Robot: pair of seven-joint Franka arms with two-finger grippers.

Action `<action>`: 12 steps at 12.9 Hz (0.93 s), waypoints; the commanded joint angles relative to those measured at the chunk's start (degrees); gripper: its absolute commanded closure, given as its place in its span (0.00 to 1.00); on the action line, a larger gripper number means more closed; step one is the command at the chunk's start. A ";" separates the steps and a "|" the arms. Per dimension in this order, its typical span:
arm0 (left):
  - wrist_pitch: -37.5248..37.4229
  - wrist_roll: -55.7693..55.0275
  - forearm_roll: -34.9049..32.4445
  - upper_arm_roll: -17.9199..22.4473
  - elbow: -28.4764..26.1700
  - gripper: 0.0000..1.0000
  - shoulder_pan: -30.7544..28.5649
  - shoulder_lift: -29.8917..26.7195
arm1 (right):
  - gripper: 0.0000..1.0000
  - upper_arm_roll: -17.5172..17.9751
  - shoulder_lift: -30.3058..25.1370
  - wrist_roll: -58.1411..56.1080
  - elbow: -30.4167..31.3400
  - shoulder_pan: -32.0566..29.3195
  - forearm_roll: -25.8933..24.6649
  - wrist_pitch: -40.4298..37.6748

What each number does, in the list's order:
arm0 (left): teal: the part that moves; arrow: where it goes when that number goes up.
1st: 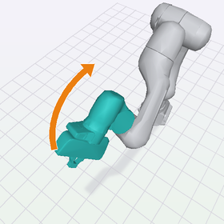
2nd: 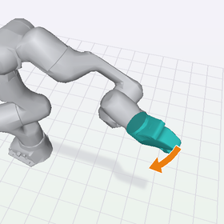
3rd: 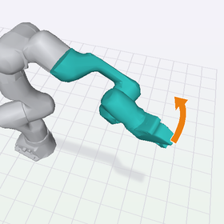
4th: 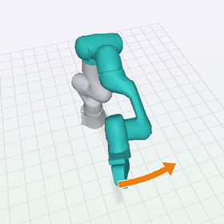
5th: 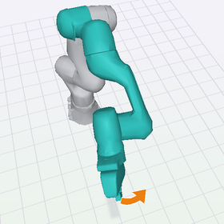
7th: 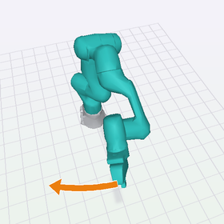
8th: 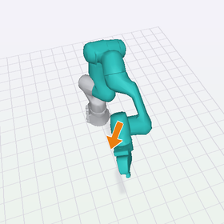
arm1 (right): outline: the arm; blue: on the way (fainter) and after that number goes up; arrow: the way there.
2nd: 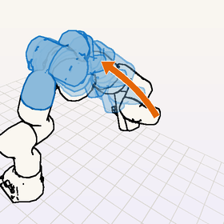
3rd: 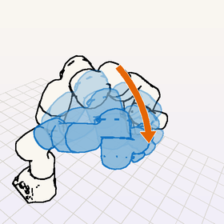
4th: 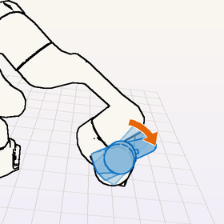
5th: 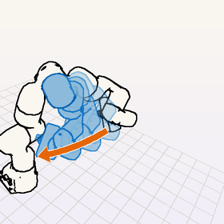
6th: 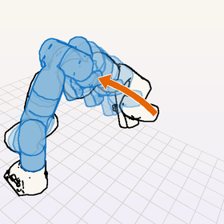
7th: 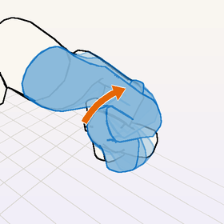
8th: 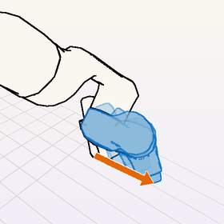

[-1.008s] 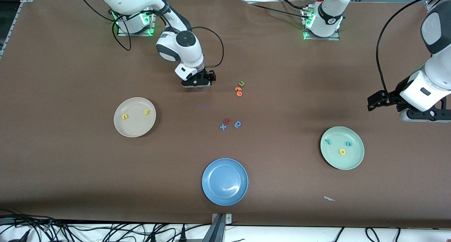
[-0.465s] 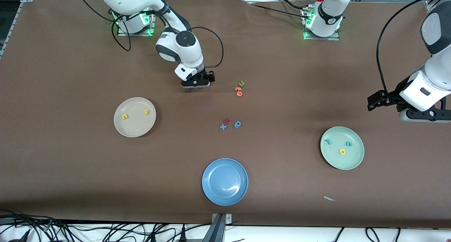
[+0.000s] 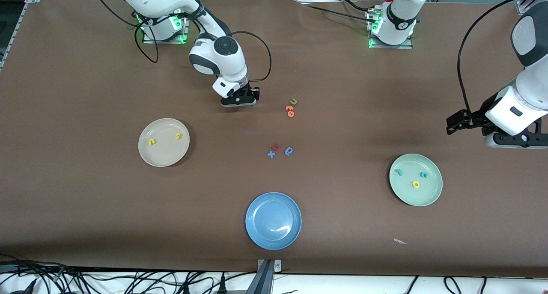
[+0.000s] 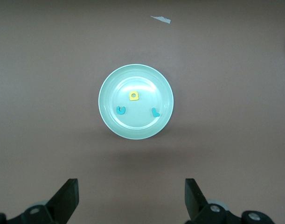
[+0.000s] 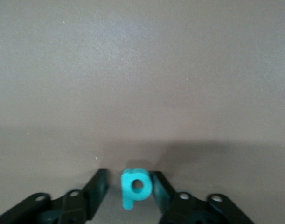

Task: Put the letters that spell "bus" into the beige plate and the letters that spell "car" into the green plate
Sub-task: 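Grasp the cyan b letter with the right gripper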

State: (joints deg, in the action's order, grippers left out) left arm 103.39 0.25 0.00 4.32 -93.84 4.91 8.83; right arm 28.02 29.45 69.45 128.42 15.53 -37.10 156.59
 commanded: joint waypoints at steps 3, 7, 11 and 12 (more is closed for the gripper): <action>-0.29 1.33 0.09 -0.37 -0.47 0.00 -0.52 -0.40 | 0.84 -1.04 0.52 0.86 0.16 0.20 -1.93 -0.05; -0.29 1.59 0.09 -0.37 -0.64 0.00 -0.52 -0.40 | 0.94 -1.04 -0.53 0.69 0.16 0.20 -1.93 -0.32; -0.38 1.68 0.09 -0.28 -0.64 0.00 -0.69 -0.40 | 0.94 -1.48 -8.25 -4.92 0.86 -2.77 -1.84 -8.65; -0.38 1.68 0.09 -0.28 -0.64 0.00 -0.69 -0.40 | 0.94 -1.39 -10.18 -7.72 1.91 -4.96 -1.75 -8.93</action>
State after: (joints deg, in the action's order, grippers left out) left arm 103.39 0.50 0.00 4.33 -94.21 4.71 8.83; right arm 26.24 24.88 65.60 127.96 13.74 -38.20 149.86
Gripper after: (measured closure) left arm 0.000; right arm 0.718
